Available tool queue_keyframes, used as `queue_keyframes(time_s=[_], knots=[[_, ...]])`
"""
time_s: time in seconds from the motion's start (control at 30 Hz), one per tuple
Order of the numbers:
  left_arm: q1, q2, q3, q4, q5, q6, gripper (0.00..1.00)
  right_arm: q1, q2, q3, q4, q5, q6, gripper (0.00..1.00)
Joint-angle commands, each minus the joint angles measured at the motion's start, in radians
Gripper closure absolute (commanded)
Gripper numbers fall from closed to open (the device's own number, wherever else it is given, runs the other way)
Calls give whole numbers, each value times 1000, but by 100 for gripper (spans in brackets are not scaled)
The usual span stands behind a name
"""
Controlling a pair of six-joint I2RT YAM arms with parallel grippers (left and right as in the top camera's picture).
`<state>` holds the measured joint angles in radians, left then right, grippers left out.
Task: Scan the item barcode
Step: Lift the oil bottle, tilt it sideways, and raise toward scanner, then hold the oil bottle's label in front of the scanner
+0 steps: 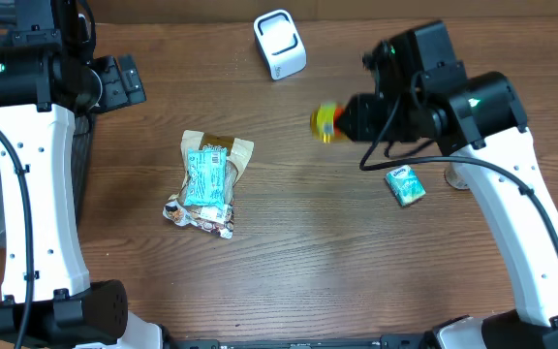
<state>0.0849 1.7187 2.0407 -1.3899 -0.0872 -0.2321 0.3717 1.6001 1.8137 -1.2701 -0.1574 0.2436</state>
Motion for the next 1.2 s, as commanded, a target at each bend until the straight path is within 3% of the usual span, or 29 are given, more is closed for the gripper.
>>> queue_keyframes(time_s=[0.0, 0.2, 0.43, 0.67, 1.17], knots=[[-7, 7, 2, 3, -5, 5, 0, 72, 18, 66, 103, 314, -1, 73], [-7, 7, 2, 3, -5, 5, 1, 183, 80, 66, 360, 533, -196, 73], [-7, 7, 2, 3, -5, 5, 0, 269, 223, 65, 638, 795, -711, 72], [-7, 7, 2, 3, -5, 5, 0, 246, 386, 65, 895, 819, -1148, 73], [-6, 7, 2, 3, -5, 5, 0, 167, 600, 65, 1242, 746, -1194, 75]])
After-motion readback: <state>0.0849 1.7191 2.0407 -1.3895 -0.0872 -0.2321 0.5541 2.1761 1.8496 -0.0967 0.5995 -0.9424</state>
